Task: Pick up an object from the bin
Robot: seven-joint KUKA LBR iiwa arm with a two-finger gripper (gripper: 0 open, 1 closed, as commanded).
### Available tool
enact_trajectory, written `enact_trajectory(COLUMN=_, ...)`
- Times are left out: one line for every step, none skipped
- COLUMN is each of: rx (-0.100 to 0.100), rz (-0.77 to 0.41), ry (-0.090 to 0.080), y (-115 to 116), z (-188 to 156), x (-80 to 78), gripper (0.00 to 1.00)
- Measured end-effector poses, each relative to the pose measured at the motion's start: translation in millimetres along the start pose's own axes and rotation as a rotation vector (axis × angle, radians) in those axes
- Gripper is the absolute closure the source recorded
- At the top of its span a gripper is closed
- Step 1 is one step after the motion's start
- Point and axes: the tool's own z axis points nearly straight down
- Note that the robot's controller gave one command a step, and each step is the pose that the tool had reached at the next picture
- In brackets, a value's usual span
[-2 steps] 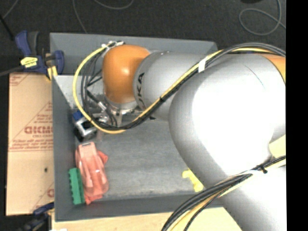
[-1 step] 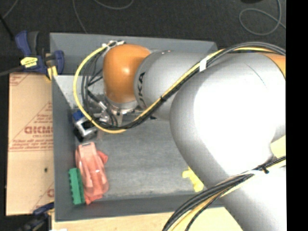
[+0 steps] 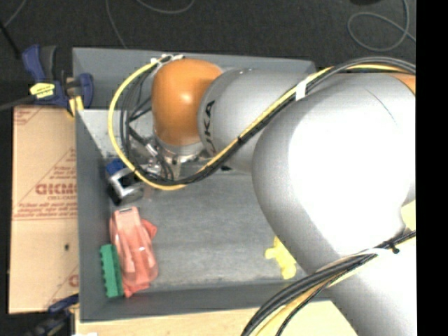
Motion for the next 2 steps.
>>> enact_trajectory(rx=0.002, rz=-0.001, ry=-0.001, y=-0.6, z=-4.7, x=-0.6, gripper=1.0)
enact_trajectory(rx=0.002, rz=-0.001, ry=0.0, y=-0.9, z=-4.7, x=-0.4, gripper=1.0)
